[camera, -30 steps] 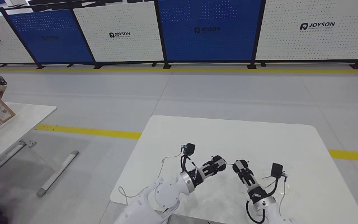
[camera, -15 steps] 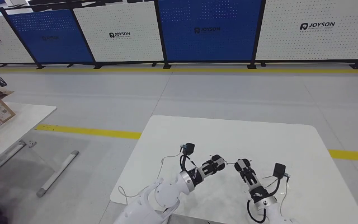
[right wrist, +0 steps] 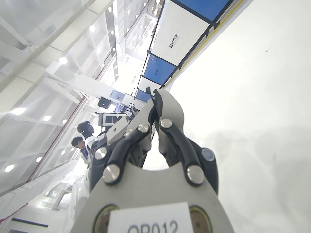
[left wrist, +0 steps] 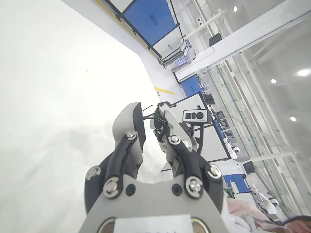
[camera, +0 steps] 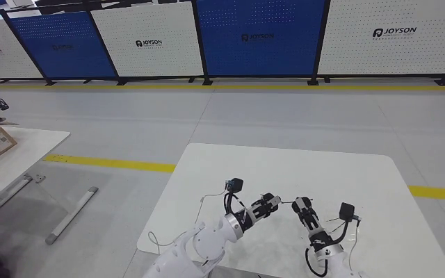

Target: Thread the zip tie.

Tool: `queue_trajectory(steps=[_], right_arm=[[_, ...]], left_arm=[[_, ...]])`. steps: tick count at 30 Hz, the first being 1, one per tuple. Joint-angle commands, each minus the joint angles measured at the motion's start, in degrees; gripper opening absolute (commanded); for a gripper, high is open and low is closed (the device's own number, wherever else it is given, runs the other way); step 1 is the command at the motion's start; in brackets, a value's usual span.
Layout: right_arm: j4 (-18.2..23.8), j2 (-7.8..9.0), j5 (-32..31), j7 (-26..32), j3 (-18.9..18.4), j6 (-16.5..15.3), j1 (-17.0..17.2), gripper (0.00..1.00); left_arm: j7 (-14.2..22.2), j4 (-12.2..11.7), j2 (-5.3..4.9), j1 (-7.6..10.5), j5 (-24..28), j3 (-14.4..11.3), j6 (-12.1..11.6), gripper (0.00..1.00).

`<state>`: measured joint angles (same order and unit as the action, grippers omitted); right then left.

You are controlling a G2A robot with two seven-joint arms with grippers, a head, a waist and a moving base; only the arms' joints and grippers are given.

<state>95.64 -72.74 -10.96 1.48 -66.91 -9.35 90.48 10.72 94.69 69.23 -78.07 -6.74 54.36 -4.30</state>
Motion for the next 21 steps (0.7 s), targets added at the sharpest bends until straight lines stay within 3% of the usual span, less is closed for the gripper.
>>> queue_trajectory(steps=[1, 9, 10, 11, 21], right_arm=[[0.0, -0.04, -0.2, -0.1, 0.0, -0.1, 0.1, 0.00], [0.5, -0.15, 0.0, -0.5, -0.4, -1.4, 0.8, 0.00], [0.4, -0.16, 0.0, -0.5, -0.5, -1.5, 0.9, 0.00], [0.4, -0.17, 0.1, -0.4, -0.5, -1.5, 0.9, 0.00], [0.0, -0.36, 1.2, 0.9, -0.7, -1.9, 0.5, 0.00]], left_arm=[[0.0, -0.1, 0.04, 0.08, -0.4, -0.2, 0.3, 0.17], [-0.2, -0.4, 0.25, 0.35, -0.8, -0.7, 0.9, 0.11], [-0.3, -0.5, 0.27, 0.37, -0.7, -0.7, 0.9, 0.09], [-0.3, -0.5, 0.29, 0.38, -0.7, -0.7, 0.9, 0.00], [-0.1, -0.6, 0.45, 0.37, 0.2, -0.8, -0.2, 0.00]])
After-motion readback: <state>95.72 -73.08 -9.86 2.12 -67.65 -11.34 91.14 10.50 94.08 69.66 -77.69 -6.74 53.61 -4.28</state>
